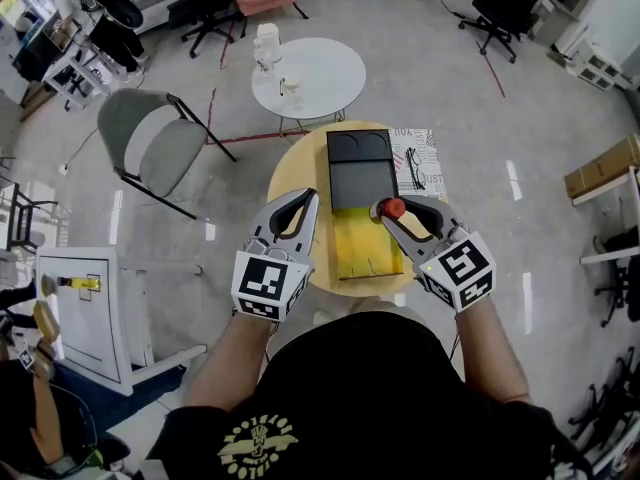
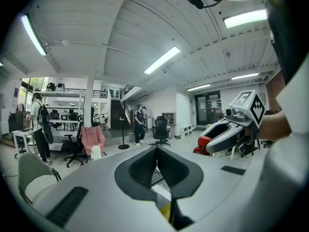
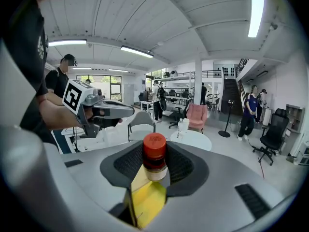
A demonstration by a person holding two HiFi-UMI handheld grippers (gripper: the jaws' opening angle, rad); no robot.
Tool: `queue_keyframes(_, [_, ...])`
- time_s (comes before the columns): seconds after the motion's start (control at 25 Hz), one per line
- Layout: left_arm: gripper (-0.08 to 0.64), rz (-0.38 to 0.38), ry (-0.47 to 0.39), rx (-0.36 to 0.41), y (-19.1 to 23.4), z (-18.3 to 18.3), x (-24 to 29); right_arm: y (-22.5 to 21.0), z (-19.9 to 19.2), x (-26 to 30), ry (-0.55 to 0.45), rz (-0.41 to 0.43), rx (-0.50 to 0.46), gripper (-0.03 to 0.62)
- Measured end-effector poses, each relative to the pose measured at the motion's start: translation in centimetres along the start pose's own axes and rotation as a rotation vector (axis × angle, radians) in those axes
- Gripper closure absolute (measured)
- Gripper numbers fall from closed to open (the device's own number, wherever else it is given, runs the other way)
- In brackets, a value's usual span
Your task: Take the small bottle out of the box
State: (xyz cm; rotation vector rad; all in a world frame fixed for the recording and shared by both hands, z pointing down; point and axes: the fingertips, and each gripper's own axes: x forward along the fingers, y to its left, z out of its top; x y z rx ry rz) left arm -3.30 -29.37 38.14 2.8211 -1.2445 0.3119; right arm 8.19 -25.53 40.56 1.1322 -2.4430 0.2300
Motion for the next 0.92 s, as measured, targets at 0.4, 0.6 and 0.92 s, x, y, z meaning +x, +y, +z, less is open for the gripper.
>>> queue_keyframes(0.4, [0.545, 0.004, -0.006, 0.001, 0.4, 0.2, -1.1, 1.2, 0.1, 0.4, -0.002, 0.005, -0.011, 0.44])
queue_keyframes(0.6, [0.545, -0.003, -0.037, 0.006, 0.4, 0.7, -1.5, 1.5, -0.2, 0.3, 0.014, 0.001, -0.008, 0.44])
queue_keyframes(0.92, [0.545, -0.009, -0.033, 0.003, 0.8, 0.2, -1.5, 2.1, -0.9, 0.8, 0.025, 0.012, -0.003, 0.44])
